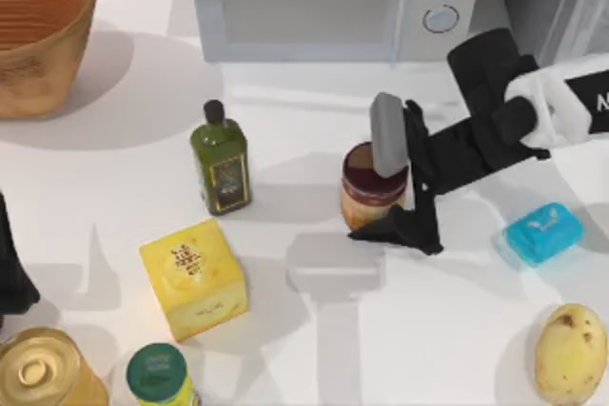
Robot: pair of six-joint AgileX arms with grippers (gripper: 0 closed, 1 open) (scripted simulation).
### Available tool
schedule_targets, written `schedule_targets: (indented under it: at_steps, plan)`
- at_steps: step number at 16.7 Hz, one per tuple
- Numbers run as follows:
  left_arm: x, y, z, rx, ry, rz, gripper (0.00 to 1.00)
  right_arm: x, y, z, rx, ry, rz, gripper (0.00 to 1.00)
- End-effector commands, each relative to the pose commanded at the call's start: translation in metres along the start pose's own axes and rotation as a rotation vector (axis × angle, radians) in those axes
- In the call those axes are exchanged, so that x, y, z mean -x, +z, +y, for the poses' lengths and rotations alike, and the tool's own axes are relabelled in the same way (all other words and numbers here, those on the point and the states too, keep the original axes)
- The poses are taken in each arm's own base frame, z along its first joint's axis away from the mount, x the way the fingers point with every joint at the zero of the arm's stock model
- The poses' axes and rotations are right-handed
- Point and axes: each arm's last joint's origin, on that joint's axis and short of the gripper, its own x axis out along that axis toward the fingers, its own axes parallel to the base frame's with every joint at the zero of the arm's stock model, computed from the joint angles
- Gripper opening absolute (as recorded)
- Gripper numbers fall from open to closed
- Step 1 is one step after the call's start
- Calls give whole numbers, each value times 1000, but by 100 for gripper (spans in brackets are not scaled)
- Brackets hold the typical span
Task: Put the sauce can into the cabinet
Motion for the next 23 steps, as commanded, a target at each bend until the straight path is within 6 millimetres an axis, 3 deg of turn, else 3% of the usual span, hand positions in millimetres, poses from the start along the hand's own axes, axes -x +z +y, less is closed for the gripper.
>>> schedule_targets:
  at_steps: [9,19,23]
  plan:
    - [0,0,0,0,0,0,100,0,0,0,0,0,0,2]
    - [0,0,0,0,0,0,100,2,1,-1,1,-4,-2,0]
    - [0,0,0,0,0,0,100,18,28,-8,15,-1,-16,0]
